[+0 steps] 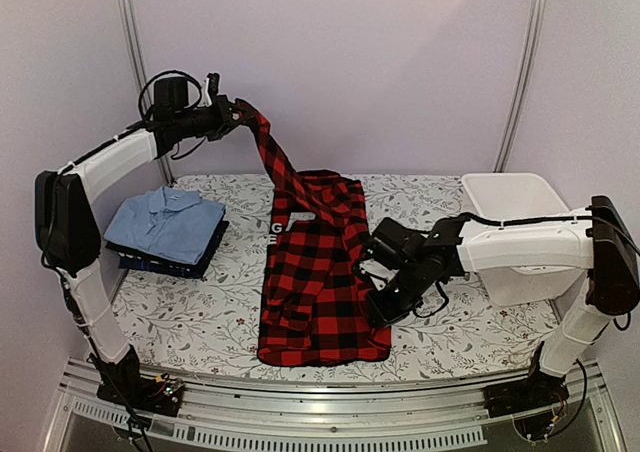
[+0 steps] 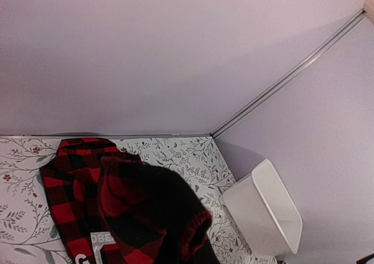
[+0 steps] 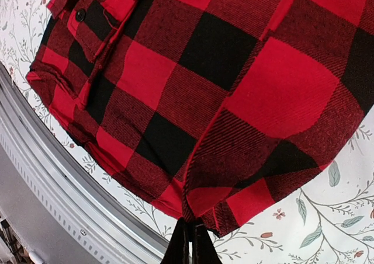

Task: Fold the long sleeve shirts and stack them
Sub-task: Fold the 1/3-folded shirt at the center of the board.

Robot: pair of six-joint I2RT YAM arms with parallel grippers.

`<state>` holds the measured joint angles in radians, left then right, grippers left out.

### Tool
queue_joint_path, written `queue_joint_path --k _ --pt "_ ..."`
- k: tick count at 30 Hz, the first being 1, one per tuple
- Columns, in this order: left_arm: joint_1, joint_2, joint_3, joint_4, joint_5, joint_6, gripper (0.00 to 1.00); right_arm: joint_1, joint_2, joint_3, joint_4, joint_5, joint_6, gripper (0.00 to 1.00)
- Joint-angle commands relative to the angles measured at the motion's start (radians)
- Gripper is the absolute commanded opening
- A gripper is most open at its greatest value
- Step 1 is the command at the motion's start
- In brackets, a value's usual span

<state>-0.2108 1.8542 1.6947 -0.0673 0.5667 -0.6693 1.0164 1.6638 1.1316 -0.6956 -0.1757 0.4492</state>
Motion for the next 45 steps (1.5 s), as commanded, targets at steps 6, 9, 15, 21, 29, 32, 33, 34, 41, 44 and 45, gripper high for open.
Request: queue_joint_path --k 6,9,15,21,29,32,33,34,41,44,45 --pt "0.025 0.045 0.124 -0.014 -0.013 0.042 0.0 0.008 0.092 0.096 -0.029 -0.139 -0.102 0.0" --pt "0.03 0.058 0.143 -0.017 -0.01 0.042 0.0 0.008 0.136 0.149 -0.005 -0.153 -0.1 0.0" --pt "0.03 0.084 0.2 -0.011 0.007 0.056 0.0 0.008 0.199 0.182 0.037 -0.206 -0.093 0.0" --pt "0.01 0.138 0.276 0.035 0.068 0.058 0.0 0.008 0.197 0.146 0.039 -0.194 -0.09 0.0" --pt "-0.028 0.153 0.298 0.187 0.121 0.037 0.0 0.008 0.157 0.078 0.06 -0.198 -0.068 0.0" --pt "-0.03 0.164 0.322 0.21 0.136 0.031 0.0 0.008 0.141 0.057 0.071 -0.2 -0.054 0.0" --pt "-0.031 0.168 0.331 0.216 0.138 0.028 0.0 0.008 0.138 0.054 0.072 -0.199 -0.053 0.0" --pt "-0.031 0.172 0.337 0.22 0.138 0.026 0.0 0.008 0.136 0.053 0.074 -0.199 -0.052 0.0" --pt "-0.025 0.185 0.364 0.21 0.125 0.032 0.0 0.008 0.13 0.061 0.088 -0.208 -0.047 0.0" --pt "-0.022 0.186 0.363 0.205 0.122 0.038 0.0 0.008 0.135 0.074 0.094 -0.216 -0.049 0.0" --pt "-0.021 0.188 0.364 0.203 0.121 0.04 0.0 0.008 0.138 0.079 0.093 -0.216 -0.049 0.0"
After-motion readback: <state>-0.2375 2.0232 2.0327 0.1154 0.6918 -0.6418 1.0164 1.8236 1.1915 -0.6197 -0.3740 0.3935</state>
